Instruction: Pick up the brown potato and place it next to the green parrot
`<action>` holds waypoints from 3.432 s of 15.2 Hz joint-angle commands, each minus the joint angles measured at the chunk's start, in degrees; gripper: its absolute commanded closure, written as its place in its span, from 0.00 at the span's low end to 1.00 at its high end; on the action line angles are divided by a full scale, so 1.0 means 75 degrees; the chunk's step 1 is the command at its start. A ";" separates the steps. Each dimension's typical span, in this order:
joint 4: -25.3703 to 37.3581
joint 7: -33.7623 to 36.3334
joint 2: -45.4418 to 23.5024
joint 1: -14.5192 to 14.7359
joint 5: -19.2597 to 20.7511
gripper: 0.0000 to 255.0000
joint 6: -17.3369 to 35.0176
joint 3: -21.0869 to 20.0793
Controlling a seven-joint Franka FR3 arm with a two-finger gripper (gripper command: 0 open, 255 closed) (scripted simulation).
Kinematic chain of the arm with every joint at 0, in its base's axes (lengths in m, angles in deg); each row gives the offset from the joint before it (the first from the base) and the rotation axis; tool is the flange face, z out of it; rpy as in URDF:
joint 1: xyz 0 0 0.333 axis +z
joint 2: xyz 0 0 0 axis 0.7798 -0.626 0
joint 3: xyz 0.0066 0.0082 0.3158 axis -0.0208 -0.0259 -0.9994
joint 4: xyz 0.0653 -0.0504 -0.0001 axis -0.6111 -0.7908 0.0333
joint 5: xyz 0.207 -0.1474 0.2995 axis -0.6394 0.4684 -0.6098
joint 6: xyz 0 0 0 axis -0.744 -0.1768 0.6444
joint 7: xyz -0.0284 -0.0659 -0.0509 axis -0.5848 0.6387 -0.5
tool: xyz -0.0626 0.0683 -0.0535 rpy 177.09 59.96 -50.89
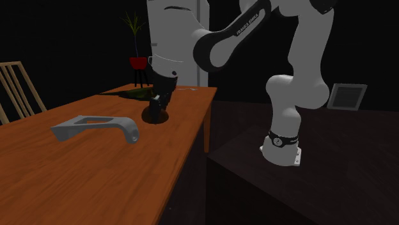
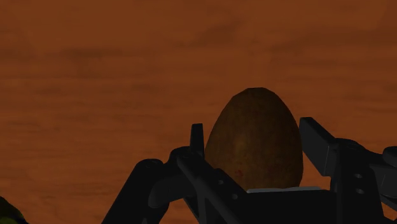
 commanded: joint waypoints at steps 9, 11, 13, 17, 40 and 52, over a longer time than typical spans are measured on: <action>0.0599 -0.0277 0.0438 0.0051 -0.0209 1.00 -0.1023 -0.0013; 0.0741 -0.0324 0.0504 0.0060 -0.0243 1.00 -0.1227 -0.0017; 0.0888 -0.0369 0.0562 0.0069 -0.0274 1.00 -0.1430 -0.0021; 0.0841 -0.0984 0.0671 -0.0143 -0.0338 1.00 -0.1382 0.0347; 0.2636 -0.6228 -0.1036 -0.1641 -0.2120 1.00 -0.1058 0.3168; 0.5677 -0.8988 -0.3586 -0.3371 -0.4300 1.00 -0.2057 0.3645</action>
